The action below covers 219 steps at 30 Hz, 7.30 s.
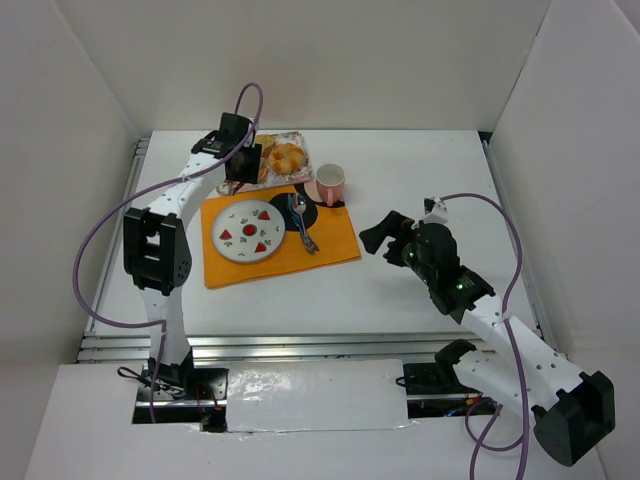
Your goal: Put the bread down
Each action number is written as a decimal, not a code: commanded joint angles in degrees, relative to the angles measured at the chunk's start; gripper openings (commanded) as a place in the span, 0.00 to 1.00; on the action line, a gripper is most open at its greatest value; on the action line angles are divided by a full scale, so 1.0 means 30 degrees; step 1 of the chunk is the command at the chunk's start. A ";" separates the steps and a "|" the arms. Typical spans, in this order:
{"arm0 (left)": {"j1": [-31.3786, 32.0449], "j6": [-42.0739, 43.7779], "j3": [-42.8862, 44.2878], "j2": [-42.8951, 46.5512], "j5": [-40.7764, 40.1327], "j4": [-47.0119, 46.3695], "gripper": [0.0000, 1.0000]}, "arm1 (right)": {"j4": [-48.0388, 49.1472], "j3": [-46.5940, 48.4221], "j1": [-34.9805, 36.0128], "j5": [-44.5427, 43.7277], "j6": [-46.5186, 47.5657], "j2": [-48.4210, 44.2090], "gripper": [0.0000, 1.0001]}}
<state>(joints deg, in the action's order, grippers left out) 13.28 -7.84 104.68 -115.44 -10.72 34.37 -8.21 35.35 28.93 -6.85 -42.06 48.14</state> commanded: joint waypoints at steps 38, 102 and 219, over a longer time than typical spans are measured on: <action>0.2575 -0.1988 -1.1396 0.8563 -0.3395 -0.5833 0.35 | 0.0568 0.0900 -0.0062 0.0408 0.0339 -0.0578 1.00; 0.4129 -0.3512 -1.8901 1.6507 -0.3897 -0.5745 0.68 | 0.0451 0.1018 -0.0062 0.0116 0.0398 -0.0285 1.00; -0.7385 -0.0551 -0.4574 0.2847 -0.0472 -0.0558 0.99 | 0.0509 0.1135 -0.0091 0.0438 0.0486 0.0213 1.00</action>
<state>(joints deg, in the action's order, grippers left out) -8.86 -7.99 86.94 -114.17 -13.08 32.47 -8.14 35.70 28.93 -5.17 -41.23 48.93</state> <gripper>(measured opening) 0.993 0.997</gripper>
